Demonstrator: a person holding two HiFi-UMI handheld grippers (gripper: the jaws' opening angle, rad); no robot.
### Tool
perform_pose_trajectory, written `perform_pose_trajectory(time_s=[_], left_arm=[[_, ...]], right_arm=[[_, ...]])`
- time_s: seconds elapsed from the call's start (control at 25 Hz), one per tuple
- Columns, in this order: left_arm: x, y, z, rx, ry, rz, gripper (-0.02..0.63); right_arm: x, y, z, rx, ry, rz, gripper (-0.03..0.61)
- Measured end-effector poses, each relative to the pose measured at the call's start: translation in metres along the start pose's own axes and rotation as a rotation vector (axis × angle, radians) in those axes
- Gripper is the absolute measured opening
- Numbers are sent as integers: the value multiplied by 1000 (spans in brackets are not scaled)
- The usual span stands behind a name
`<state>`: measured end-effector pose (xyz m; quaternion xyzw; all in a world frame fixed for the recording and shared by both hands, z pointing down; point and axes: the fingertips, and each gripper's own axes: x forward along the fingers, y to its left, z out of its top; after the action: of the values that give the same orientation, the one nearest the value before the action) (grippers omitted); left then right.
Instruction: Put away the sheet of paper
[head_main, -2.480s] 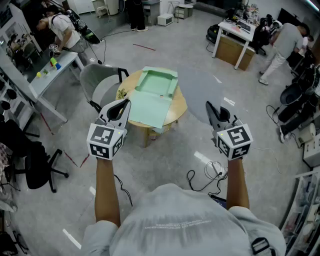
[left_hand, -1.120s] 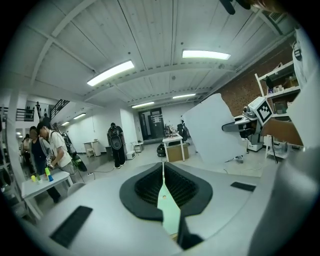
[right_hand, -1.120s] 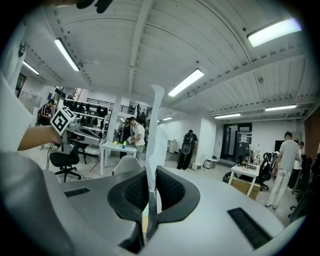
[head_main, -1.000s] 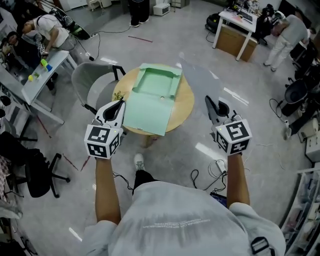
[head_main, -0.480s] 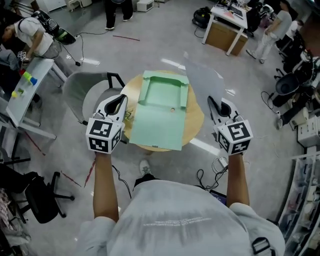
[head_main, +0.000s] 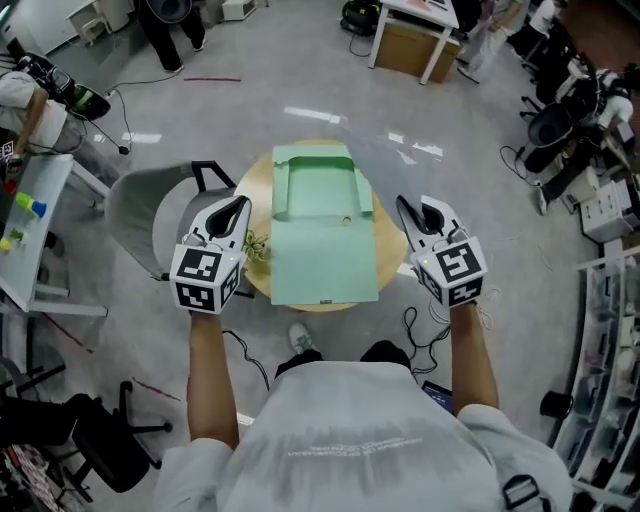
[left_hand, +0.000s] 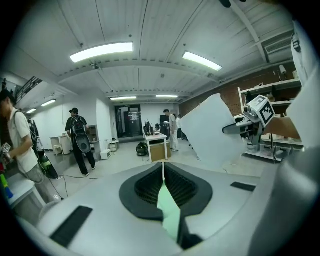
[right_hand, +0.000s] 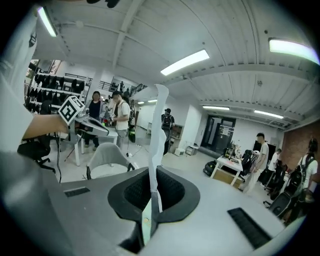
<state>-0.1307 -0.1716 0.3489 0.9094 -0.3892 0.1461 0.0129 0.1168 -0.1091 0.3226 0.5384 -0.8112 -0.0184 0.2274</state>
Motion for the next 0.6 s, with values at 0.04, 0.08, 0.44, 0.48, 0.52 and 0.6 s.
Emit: perform_pose_trajectory(time_s=[0.04, 0.08, 0.44, 0.48, 0.52, 0.6], left_arm=[[5, 3, -7, -11, 10, -12, 27], [10, 4, -13, -25, 19, -23, 27], [35, 9, -69, -128, 106, -2, 26], [35, 9, -75, -142, 116, 8, 26], [35, 7, -81, -155, 125, 18, 27], [35, 5, -91, -172, 139, 34, 26]], right_arm=[[6, 4, -6, -12, 25, 2, 28], [13, 8, -12, -17, 49, 7, 28], [80, 38, -78, -41, 195, 122, 28], [87, 41, -87, -55, 211, 137, 28], [95, 45, -96, -62, 227, 152, 28], [109, 53, -115, -58, 257, 181, 28]])
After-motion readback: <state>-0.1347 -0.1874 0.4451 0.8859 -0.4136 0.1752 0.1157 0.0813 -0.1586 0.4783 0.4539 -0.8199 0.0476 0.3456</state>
